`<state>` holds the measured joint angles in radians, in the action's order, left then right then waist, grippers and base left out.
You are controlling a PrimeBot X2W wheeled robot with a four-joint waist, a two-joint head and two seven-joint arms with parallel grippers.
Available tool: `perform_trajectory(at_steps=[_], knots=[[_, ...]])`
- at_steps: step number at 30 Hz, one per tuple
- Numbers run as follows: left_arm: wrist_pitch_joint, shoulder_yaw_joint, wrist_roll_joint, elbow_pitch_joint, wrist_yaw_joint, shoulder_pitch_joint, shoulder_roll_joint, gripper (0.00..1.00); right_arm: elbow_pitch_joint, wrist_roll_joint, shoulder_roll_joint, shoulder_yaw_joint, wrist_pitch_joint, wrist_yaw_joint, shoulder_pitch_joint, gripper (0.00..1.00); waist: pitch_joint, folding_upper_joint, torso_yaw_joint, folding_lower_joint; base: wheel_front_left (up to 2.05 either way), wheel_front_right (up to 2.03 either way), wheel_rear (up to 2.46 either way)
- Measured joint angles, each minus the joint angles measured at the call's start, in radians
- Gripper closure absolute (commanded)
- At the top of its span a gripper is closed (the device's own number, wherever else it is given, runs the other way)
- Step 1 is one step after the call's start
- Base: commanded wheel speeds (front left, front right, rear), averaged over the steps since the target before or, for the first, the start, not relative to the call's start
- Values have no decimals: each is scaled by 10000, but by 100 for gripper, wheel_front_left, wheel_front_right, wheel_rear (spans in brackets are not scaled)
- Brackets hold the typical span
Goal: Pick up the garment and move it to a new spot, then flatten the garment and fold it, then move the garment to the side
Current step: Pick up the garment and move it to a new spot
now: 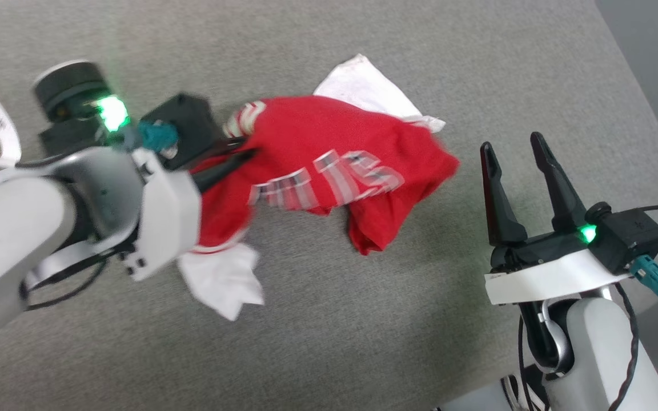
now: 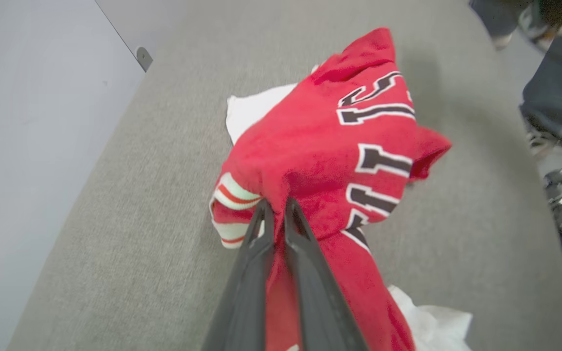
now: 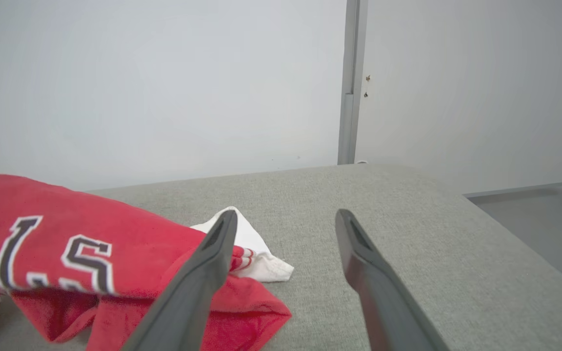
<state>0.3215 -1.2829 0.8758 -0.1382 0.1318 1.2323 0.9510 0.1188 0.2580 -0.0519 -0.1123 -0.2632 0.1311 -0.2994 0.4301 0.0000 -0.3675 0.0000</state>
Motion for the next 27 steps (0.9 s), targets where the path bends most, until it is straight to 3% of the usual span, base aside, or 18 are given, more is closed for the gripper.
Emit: perform_trajectory(at_steps=[8, 20, 21, 23, 24, 27], knots=[[343, 4, -1419, 529, 0, -812, 437, 100, -215, 433, 4, -326, 0, 0, 78, 0, 449, 0, -421, 0, 0, 0, 0], [98, 132, -1085, 1404, 2, -1277, 401, 100, -485, 700, 6, -453, 0, 0, 35, 0, 986, 0, -736, 0, 0, 0, 0], [-35, 125, -980, 1467, 2, -1268, 372, 91, -466, 654, 4, -418, 0, 0, 36, 0, 965, 0, -692, 0, 0, 0, 0], [-226, 94, -920, 1549, 2, -1261, 284, 44, -389, 495, 6, -330, 0, 0, 32, 0, 875, 0, -581, 0, 0, 0, 0], [-226, 94, -920, 1549, 2, -1261, 284, 2, -389, 495, 6, -330, 0, 0, 32, 0, 875, 0, -581, 0, 0, 0, 0], [-903, 31, -493, 1747, 0, -1242, 100, 0, -142, 109, 4, -121, 0, 0, -14, 0, 659, 0, -334, 0, 0, 0, 0]])
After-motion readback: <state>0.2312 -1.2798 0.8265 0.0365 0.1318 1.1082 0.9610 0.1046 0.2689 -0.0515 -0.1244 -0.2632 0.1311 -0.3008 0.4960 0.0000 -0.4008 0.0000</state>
